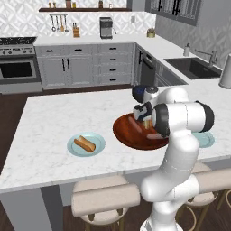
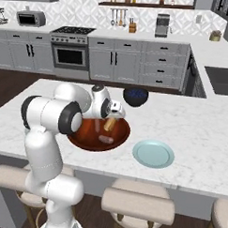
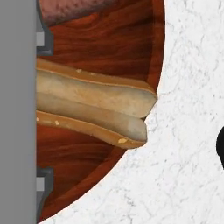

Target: Place one bun and one sausage from the bowl on each plate.

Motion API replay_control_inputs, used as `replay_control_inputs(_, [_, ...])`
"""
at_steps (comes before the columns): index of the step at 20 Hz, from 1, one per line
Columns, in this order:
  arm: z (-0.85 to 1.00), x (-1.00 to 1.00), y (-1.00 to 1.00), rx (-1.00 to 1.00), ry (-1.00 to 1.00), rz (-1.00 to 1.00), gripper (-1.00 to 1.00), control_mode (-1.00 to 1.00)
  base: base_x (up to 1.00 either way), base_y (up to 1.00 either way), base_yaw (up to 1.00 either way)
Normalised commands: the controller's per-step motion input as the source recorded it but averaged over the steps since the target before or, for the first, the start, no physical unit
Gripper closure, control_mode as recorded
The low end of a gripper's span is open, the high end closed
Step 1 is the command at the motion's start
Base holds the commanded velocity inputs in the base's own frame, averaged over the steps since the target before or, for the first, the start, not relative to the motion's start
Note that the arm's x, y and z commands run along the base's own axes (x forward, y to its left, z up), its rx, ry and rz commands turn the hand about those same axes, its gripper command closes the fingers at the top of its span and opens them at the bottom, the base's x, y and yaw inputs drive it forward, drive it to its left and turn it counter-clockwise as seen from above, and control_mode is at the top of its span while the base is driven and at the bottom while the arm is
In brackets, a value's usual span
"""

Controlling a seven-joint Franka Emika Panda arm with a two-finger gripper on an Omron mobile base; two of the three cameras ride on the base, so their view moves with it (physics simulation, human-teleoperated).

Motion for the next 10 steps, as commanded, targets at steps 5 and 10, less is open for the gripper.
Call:
replay_control_inputs(5, [-0.26,0.18,0.00,0.01,0.01,-0.02,-1.00,-1.00,0.00,0.00,0.00])
replay_control_inputs(10, [-0.29,0.04,0.00,0.00,0.00,-0.07,-1.00,-1.00,0.00,0.00,0.00])
